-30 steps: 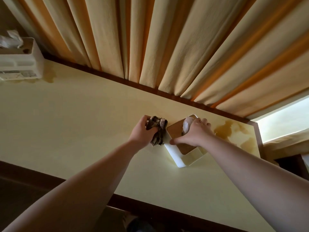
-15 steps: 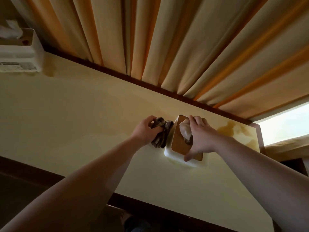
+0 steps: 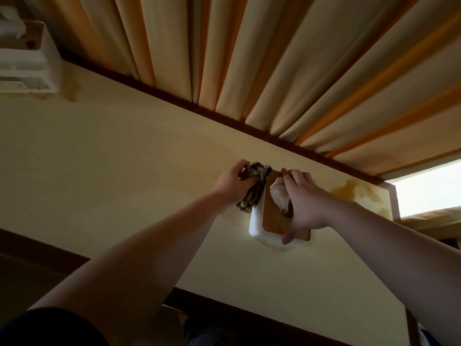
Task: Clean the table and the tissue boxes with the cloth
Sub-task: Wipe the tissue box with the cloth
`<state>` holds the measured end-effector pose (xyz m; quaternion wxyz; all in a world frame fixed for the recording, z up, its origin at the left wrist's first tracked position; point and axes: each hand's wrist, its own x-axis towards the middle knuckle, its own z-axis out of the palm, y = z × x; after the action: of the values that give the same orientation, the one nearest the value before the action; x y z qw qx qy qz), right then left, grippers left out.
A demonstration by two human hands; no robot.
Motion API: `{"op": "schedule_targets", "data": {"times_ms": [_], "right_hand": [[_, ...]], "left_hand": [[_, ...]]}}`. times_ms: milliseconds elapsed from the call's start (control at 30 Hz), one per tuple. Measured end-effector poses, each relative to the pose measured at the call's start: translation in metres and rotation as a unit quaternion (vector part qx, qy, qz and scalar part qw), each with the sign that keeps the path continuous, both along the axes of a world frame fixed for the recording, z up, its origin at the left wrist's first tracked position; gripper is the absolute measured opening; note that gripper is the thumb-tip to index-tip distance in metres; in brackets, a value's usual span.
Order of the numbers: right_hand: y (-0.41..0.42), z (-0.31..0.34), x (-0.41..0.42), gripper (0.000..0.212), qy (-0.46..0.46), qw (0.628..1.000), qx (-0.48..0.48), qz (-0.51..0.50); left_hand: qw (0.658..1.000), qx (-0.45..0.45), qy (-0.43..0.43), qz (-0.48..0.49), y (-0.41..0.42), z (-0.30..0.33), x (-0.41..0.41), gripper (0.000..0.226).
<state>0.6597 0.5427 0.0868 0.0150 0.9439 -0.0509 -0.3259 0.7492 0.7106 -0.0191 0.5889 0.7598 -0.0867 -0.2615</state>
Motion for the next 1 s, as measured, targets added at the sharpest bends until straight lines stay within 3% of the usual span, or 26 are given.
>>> {"op": "schedule_targets", "data": {"times_ms": [367,633,867,1000], "right_hand": [[0.004,0.002,-0.001,0.180,0.002,1.000,0.010,-0.007],[0.001,0.001,0.000,0.177,0.011,1.000,0.011,-0.004],[0.002,0.000,-0.001,0.181,0.001,1.000,0.019,-0.021],[0.002,0.001,-0.002,0.182,0.001,0.999,0.028,-0.032]], "left_hand": [[0.991,-0.086,0.057,-0.083,0.048,-0.020,-0.070,0.024],[0.998,-0.052,-0.033,-0.004,0.013,0.005,-0.030,0.019],[0.999,0.038,-0.007,-0.006,-0.020,0.002,0.008,0.012],[0.999,0.031,-0.004,-0.010,-0.005,-0.004,-0.005,0.022]]}}
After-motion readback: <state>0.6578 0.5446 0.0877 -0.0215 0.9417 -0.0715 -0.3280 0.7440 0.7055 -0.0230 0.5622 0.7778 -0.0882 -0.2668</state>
